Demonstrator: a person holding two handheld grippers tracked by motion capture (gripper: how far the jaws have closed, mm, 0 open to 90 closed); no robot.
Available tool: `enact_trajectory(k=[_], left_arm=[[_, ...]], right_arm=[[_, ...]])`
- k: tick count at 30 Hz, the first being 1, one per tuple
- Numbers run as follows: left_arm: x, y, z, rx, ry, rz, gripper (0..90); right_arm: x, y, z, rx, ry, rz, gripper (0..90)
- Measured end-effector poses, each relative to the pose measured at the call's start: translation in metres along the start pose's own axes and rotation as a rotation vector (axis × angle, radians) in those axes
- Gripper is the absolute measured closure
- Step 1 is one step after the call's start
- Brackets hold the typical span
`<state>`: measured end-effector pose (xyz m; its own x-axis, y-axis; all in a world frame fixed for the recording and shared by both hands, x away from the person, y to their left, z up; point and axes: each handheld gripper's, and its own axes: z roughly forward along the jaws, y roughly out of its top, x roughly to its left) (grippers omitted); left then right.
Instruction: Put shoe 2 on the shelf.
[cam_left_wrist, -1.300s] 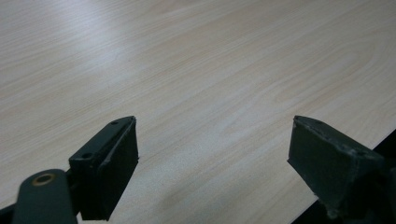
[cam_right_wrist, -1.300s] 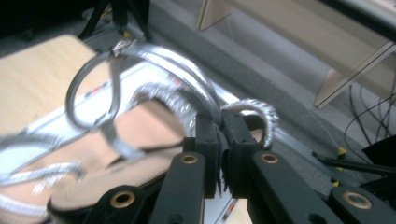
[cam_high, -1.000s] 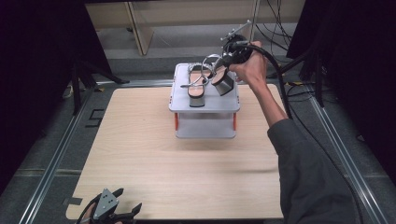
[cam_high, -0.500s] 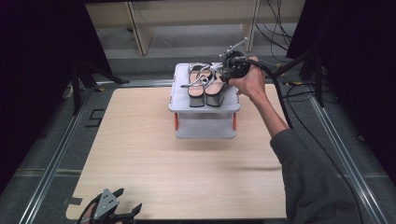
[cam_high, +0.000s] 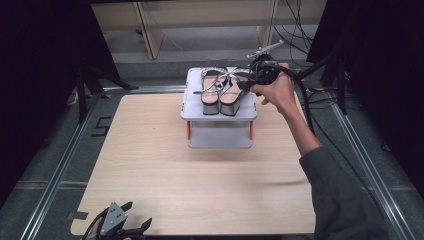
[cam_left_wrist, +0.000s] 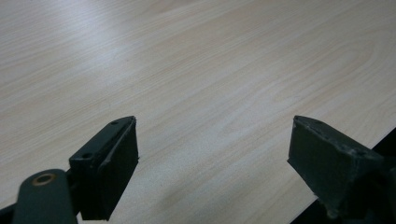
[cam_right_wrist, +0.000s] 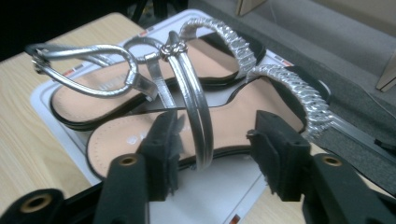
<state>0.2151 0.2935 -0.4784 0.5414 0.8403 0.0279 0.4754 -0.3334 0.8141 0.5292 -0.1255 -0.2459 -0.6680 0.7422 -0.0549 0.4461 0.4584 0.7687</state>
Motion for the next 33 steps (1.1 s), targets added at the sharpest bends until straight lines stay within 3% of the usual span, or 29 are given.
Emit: enact_trajectory(k=[4, 12, 13, 14, 15, 16, 19, 21, 25, 27, 33], left_arm=[[-0.001, 0.000, 0.001, -0.001, -0.001, -0.018, 15.5], [0.000, 0.000, 0.001, -0.002, 0.008, -0.005, 15.5], [0.002, 0.000, 0.000, 0.017, 0.018, 0.020, 15.5], [0.001, 0.000, 0.001, 0.014, 0.015, 0.009, 15.5], [0.002, 0.001, 0.001, 0.018, 0.011, 0.014, 15.5], [0.001, 0.001, 0.002, 0.016, 0.010, 0.010, 15.5], [-0.001, 0.001, 0.003, 0.010, 0.005, -0.009, 15.5], [0.002, 0.001, 0.003, 0.018, 0.018, 0.010, 15.5], [0.002, 0.001, 0.003, 0.032, 0.015, 0.008, 15.5], [0.001, 0.002, 0.004, 0.015, 0.008, -0.009, 15.5], [0.001, 0.000, 0.004, 0.008, 0.012, -0.011, 15.5]], right_arm=[[0.004, -0.011, -0.016, -0.055, 0.012, 0.012, 44.7], [0.009, -0.037, -0.038, -0.096, 0.037, 0.032, 40.4], [0.011, -0.046, -0.042, -0.103, 0.045, 0.030, 39.3], [0.012, -0.052, -0.043, -0.118, 0.047, 0.025, 38.7], [0.012, -0.052, -0.043, -0.118, 0.047, 0.025, 38.7], [0.017, -0.063, -0.045, -0.119, 0.049, 0.041, 37.9], [0.020, -0.074, -0.047, -0.105, 0.054, 0.022, 37.0], [0.026, -0.091, -0.045, -0.099, 0.082, 0.021, 36.8], [0.034, -0.112, -0.043, -0.073, 0.111, 0.025, 35.8], [0.035, -0.116, -0.042, -0.074, 0.110, 0.017, 35.4], [0.048, -0.146, -0.037, -0.047, 0.136, 0.015, 32.7]])
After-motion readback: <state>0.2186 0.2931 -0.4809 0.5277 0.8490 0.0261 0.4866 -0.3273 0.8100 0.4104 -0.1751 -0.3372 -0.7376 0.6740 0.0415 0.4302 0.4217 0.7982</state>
